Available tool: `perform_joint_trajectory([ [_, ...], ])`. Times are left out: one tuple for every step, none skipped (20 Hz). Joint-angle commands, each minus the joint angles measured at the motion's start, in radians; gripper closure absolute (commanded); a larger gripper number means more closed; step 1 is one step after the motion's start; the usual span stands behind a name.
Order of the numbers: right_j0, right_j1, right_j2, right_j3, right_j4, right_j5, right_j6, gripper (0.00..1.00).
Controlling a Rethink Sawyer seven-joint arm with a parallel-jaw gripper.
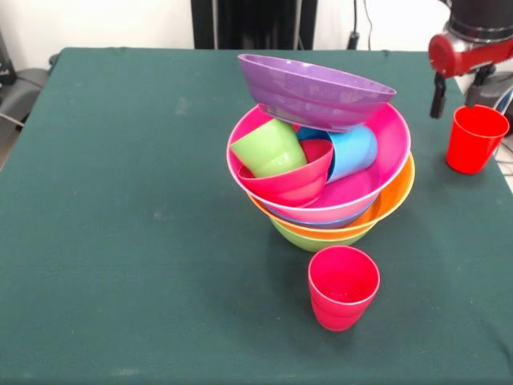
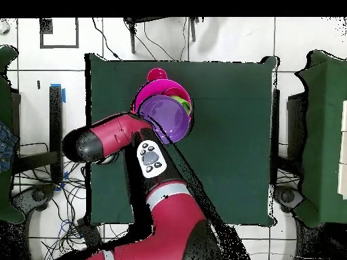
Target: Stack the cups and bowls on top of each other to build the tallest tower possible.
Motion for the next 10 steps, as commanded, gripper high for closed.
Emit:
perform_joint_trajectory([
  [-0.006, 0.085, 0.041, -0.039, -0.012, -0.003, -0.023, 0.00],
  [-0.006, 0.091, 0.051, -0.039, -0.005, -0.002, -0.026, 0.00],
  [-0.004, 0.103, 0.064, -0.047, 0.002, 0.000, -0.033, 0.00],
  [-0.002, 0.109, 0.069, -0.050, 0.005, 0.002, -0.034, 0.00],
  [-0.001, 0.118, 0.078, -0.049, 0.014, -0.002, -0.029, 0.00],
  [0.001, 0.121, 0.080, -0.049, 0.018, -0.005, -0.023, 0.00],
  [-0.001, 0.126, 0.085, -0.044, 0.028, -0.011, -0.012, 0.00],
  [-0.001, 0.127, 0.085, -0.042, 0.031, -0.017, -0.005, 0.00],
  [-0.003, 0.123, 0.085, -0.034, 0.036, -0.032, 0.011, 0.00],
  [-0.004, 0.119, 0.083, -0.031, 0.037, -0.032, 0.015, 0.00],
])
